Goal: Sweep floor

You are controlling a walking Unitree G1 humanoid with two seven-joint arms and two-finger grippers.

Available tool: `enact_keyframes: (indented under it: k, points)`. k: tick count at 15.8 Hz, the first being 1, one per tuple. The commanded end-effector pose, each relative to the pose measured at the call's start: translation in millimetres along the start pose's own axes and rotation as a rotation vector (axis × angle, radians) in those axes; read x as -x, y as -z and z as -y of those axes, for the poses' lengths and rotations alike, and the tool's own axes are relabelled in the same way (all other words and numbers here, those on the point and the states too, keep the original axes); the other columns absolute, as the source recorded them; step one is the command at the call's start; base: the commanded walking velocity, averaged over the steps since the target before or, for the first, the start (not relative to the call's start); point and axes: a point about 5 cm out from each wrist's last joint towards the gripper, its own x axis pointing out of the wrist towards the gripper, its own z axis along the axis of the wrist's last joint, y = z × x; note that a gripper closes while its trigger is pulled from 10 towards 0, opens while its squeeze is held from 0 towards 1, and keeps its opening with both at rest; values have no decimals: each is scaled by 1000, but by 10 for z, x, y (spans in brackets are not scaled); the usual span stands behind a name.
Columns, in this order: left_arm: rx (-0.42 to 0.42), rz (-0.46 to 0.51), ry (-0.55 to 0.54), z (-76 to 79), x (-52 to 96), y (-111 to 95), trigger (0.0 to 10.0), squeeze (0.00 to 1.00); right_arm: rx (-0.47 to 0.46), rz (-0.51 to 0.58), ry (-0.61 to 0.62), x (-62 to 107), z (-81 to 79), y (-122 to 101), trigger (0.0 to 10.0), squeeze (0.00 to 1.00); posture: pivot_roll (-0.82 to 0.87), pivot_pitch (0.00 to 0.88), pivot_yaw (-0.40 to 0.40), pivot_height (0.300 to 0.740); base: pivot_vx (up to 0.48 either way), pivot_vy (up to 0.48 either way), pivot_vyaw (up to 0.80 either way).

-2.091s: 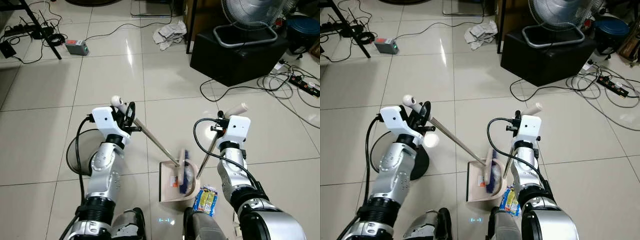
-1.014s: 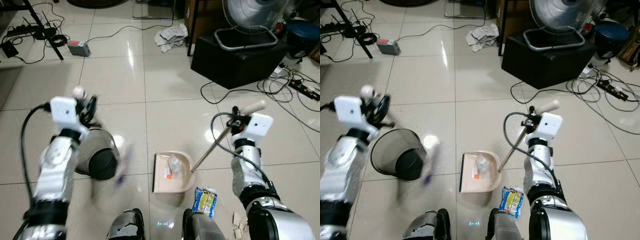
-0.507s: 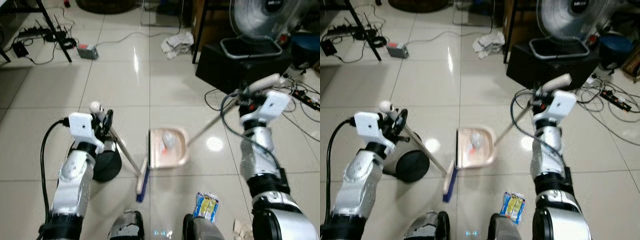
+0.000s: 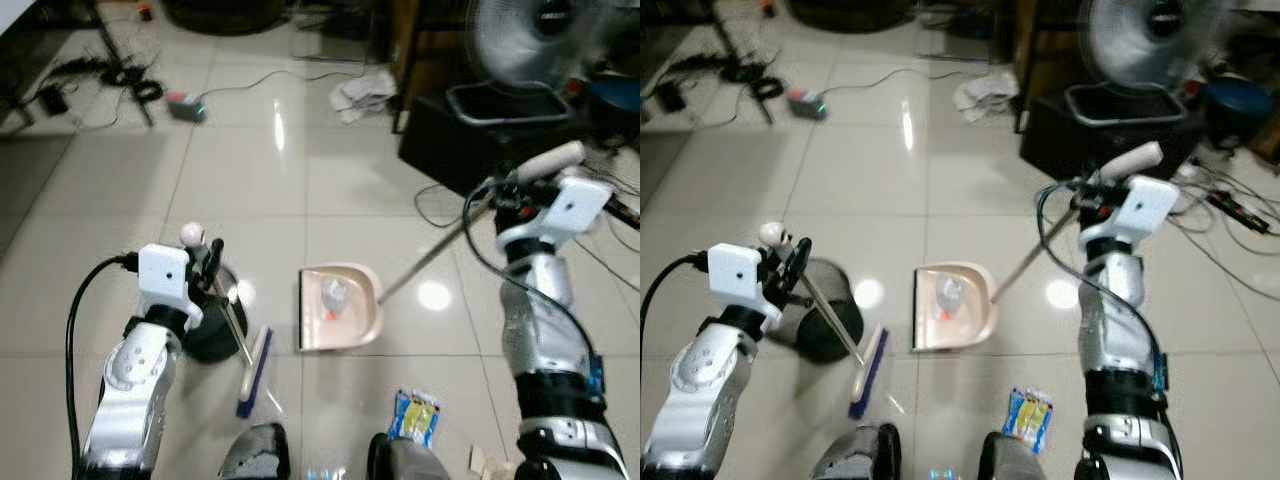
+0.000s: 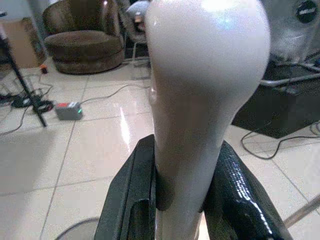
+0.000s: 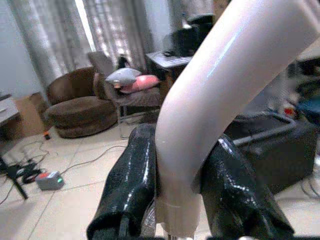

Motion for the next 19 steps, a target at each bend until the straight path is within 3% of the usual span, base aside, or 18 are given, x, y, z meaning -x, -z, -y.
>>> enact_keyframes:
  k: [1, 3, 6, 10, 13, 15, 19]
  points:
    - [-4, -12, 16, 42, 50, 9, 10000, 0, -45, 97, -11, -82, -64, -266, 10000, 0, 41, 119, 36, 740, 0, 0, 800]
    - [6, -44, 47, 131, 142, 75, 10000, 0, -63, 140, -25, -185, -85, -460, 10000, 0, 51, 122, 21, 740, 0, 0, 800]
    - [7, -120, 98, 214, 198, 134, 10000, 0, -64, 137, -23, -256, -41, -545, 10000, 0, 59, 132, 16, 740, 0, 0, 800]
    - [-52, -145, 28, 96, 276, 146, 10000, 0, -94, 130, 25, -273, 48, -571, 10000, 0, 73, 142, 25, 740, 0, 0, 800]
    - [-62, -115, -7, 51, 254, 62, 10000, 0, -107, 144, 72, -279, 94, -577, 10000, 0, 84, 144, 19, 740, 0, 0, 800]
    - [-95, -102, -25, 16, 187, -11, 10000, 0, -83, 156, 120, -270, 150, -557, 10000, 0, 91, 142, 16, 740, 0, 0, 0]
    - [-82, -29, -39, -42, 33, -172, 10000, 0, -98, 170, 126, -272, 128, -552, 10000, 0, 88, 140, 28, 740, 250, 0, 0]
